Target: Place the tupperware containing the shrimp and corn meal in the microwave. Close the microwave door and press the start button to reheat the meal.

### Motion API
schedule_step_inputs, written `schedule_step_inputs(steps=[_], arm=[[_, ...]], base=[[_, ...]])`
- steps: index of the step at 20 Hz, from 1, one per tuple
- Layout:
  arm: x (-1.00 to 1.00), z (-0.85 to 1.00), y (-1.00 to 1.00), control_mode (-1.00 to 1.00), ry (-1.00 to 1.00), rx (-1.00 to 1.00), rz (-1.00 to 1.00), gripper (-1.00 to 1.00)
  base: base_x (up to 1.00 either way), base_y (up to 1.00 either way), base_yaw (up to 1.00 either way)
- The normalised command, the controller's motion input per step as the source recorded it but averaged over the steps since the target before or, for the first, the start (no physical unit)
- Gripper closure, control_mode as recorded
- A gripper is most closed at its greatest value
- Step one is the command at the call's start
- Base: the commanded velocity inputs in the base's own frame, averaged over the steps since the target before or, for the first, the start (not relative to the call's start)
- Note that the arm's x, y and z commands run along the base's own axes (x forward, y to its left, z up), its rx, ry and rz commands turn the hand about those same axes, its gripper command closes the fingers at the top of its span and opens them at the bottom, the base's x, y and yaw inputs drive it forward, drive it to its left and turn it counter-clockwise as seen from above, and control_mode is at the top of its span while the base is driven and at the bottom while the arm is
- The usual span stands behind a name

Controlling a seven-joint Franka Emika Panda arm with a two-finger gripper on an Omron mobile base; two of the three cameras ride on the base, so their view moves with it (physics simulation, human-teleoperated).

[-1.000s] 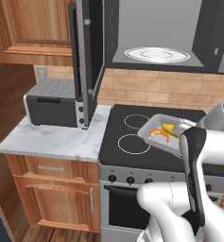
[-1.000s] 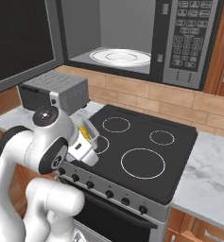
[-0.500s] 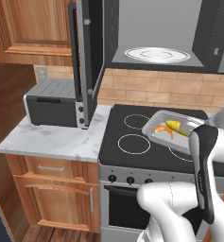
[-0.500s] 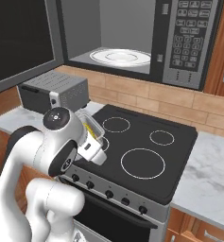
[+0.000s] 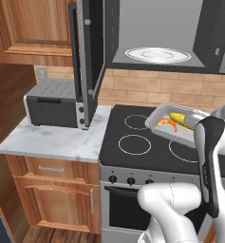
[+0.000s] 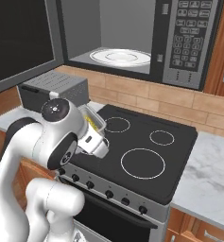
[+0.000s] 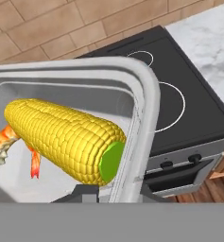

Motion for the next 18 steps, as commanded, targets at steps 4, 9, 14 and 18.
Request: schedule_step_inputs(steps=[4,9,14,18], arm=[[0.0,0.51,0.0,-1.0,-0.16,0.0,0.0,1.0],[0.0,0.58,0.0,-1.0,-0.2,0.0,0.0,1.0],[0.0,0.56,0.02,-1.0,-0.15,0.0,0.0,1.0],[0.0,0.47,0.15,-1.0,-0.09,0.0,0.0,1.0]], base=[[0.0,0.0,0.0],[0.0,0.0,0.0],[0.0,0.0,0.0],[0.0,0.0,0.0]])
